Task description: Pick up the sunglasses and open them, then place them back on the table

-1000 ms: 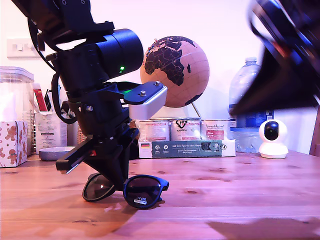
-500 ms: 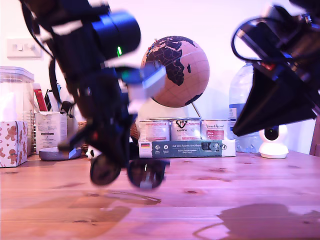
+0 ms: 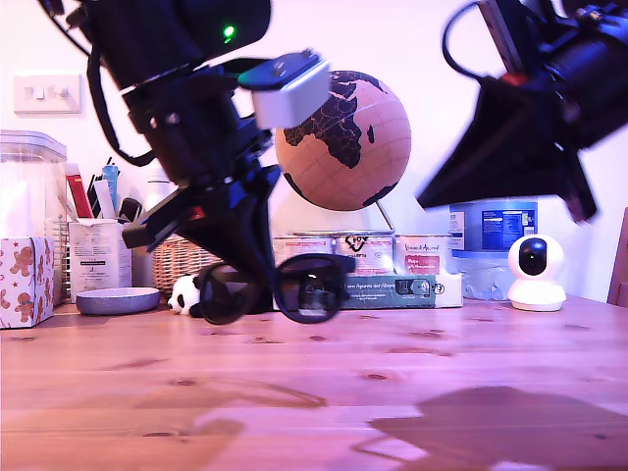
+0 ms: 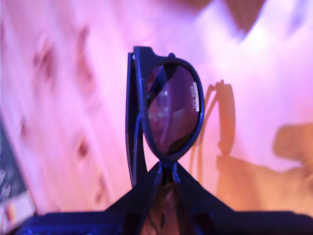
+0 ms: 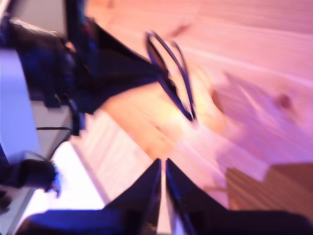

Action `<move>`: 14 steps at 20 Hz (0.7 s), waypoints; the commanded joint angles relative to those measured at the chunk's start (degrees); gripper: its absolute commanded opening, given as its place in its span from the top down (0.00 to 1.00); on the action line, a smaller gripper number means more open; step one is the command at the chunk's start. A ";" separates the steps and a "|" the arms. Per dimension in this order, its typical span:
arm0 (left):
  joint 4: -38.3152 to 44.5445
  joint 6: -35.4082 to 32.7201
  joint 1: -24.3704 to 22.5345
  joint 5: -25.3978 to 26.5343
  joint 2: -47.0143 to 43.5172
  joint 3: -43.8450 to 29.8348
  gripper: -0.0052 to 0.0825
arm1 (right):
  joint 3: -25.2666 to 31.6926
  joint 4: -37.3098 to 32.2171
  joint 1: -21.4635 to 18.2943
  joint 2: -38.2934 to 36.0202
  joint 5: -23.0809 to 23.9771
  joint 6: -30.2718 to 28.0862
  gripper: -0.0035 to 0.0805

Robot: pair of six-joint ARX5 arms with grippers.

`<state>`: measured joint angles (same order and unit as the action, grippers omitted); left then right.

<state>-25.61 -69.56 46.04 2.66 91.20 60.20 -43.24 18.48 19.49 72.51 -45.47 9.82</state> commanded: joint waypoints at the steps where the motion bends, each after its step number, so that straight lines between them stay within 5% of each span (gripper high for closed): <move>1: 0.13 0.17 1.53 -0.46 -0.98 -0.50 0.96 | -3.13 3.21 -0.20 1.73 -0.61 -2.71 0.81; 9: -0.15 0.11 7.02 -0.22 -3.80 -0.50 0.96 | -16.33 25.92 -1.62 11.56 -0.42 -19.45 0.81; 14: 0.15 0.09 7.65 -0.20 -4.22 -0.59 0.96 | -21.20 29.14 -1.62 17.07 2.03 -23.41 0.81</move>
<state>-25.74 -69.56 53.95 2.63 87.44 60.20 -63.22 48.07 17.98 88.82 -43.68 -13.15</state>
